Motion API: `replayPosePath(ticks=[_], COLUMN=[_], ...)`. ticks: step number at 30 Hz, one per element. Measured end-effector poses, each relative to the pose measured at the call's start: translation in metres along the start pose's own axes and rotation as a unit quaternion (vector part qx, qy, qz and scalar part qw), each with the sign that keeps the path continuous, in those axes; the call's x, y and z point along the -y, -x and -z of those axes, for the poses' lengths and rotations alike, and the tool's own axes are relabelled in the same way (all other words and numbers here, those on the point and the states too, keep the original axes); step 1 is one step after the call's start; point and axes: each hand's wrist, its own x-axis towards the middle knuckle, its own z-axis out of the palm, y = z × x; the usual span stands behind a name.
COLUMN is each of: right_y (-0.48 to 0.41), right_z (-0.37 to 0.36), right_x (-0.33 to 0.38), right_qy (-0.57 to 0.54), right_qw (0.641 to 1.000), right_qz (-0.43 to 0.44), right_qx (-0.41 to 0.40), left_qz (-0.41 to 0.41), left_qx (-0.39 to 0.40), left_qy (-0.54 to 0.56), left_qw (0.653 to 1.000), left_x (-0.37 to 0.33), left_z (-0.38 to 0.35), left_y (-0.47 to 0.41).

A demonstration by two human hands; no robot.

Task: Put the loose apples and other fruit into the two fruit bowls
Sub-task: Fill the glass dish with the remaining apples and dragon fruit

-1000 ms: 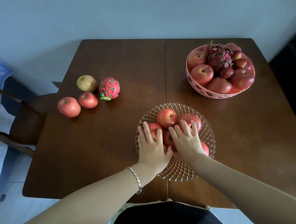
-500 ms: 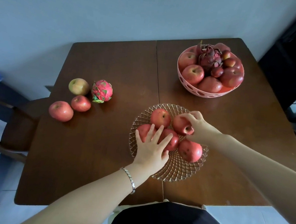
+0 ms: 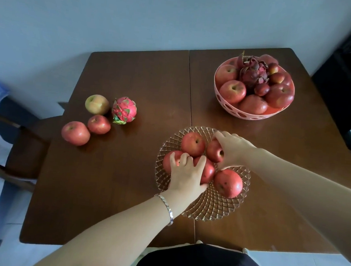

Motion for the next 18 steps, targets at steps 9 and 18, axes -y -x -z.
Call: replayPosePath(ticks=[9,18], right_y=[0.000,0.035], right_z=[0.004,-0.023], right_x=[-0.002,-0.003], right_qy=[0.012,-0.133], right_qw=[0.999,0.981], right_qz=[0.028,-0.030], right_qx=[-0.015,-0.137], left_qz=[-0.002,-0.005], left_qx=[-0.026,0.018], left_qy=[0.014,-0.050], left_qw=[1.000,0.999], left_x=[0.002,-0.007], left_z=[-0.001,0.009], left_y=[-0.003,-0.004])
